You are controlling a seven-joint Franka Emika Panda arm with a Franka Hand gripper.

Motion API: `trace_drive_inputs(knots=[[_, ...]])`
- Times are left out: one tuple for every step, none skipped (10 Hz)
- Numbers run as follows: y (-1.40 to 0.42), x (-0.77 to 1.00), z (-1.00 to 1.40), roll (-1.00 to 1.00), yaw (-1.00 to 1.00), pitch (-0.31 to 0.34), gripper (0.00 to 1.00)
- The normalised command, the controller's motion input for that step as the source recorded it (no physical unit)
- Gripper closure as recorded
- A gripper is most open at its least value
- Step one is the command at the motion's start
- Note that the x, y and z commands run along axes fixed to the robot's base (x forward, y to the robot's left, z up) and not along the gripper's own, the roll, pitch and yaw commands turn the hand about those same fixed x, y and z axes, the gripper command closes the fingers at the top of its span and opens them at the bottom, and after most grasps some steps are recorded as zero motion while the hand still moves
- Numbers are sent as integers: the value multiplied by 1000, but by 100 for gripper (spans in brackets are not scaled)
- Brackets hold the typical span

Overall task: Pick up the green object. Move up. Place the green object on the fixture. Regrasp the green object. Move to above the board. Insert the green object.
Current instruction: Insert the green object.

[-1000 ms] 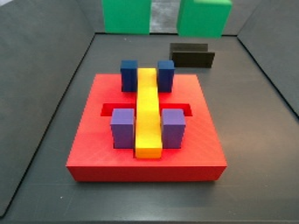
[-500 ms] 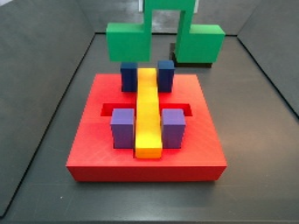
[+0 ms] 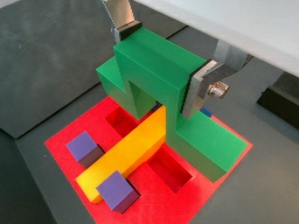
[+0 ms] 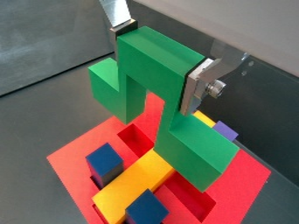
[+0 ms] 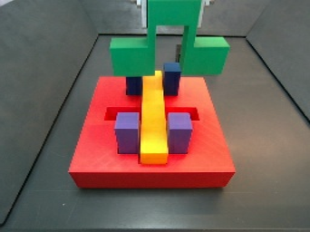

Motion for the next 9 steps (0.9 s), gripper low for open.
trace_drive_inputs(knots=[[-34,34,-260,100,0,-104,100],[0,0,-157,10,0,-30,100],[-3,9,-231,0,0,-114,100],[0,0,-237,0,0,-101,100],[0,0,-226,0,6,-107,100],[-80,-51,-249,0,0,-129,100],[-111,0,-200,0,0,-104,100],[-106,-14,-160,0,0,-76,100],[-123,-60,-160,6,0,-79,100]])
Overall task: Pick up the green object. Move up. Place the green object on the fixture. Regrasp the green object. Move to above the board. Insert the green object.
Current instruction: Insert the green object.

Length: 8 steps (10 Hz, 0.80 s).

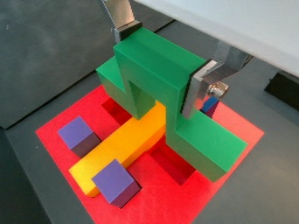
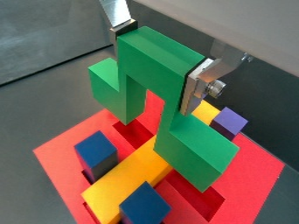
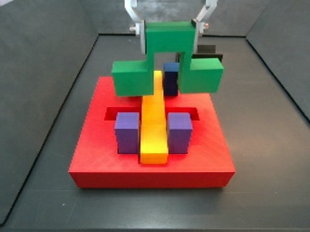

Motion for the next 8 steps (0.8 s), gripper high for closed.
trace_drive_inputs(knots=[[0,0,-3,-7,0,-6,100],[0,-74,0,0,74,-54,100],[0,-134,0,0,51,-159,100],[0,-180,0,24,6,-297,100],[0,-131,0,0,0,-231,100],[0,-114,0,19,0,-244,100],[-20,-129,0,40,0,-197,100],[0,0,0,17,0,0,100]])
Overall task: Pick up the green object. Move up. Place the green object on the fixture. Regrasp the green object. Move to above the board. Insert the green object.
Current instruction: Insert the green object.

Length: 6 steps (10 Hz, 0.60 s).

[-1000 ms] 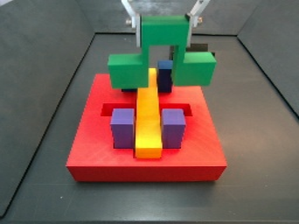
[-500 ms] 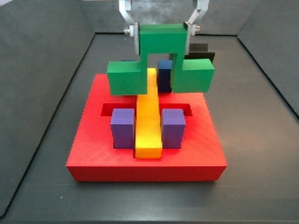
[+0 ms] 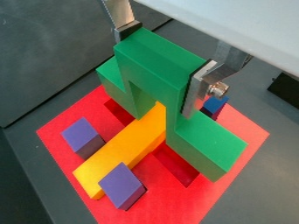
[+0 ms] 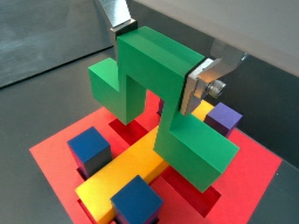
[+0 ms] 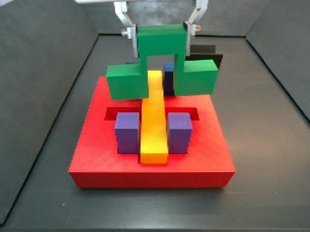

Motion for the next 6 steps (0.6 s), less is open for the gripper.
trace_drive_inputs(knots=[[-34,0,-89,196,11,0,100],[-86,0,-140,257,0,0,100],[-86,0,-229,270,0,-30,100],[-51,0,-200,213,0,-50,100],[0,0,-111,107,0,-37,100],[0,-3,-83,37,0,-47,100]])
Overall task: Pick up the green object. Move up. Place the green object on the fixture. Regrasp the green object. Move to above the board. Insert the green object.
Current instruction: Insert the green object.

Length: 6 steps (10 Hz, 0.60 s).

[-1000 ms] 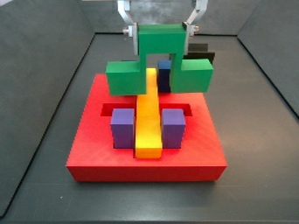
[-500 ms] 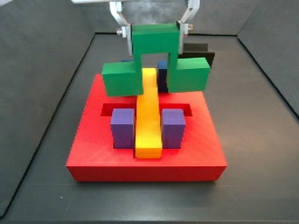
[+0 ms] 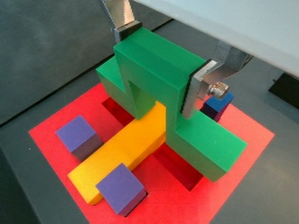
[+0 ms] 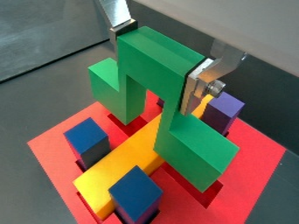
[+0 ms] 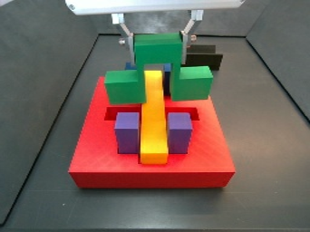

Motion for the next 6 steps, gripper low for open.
trace_drive_inputs(knots=[[0,-57,-74,6,0,-89,100],[0,-66,-114,4,0,-111,100],[0,-106,-163,9,0,-157,100],[-3,-89,-211,0,0,-187,100],[-3,-94,-223,0,0,-187,100],[-11,-80,-211,0,0,-179,100]])
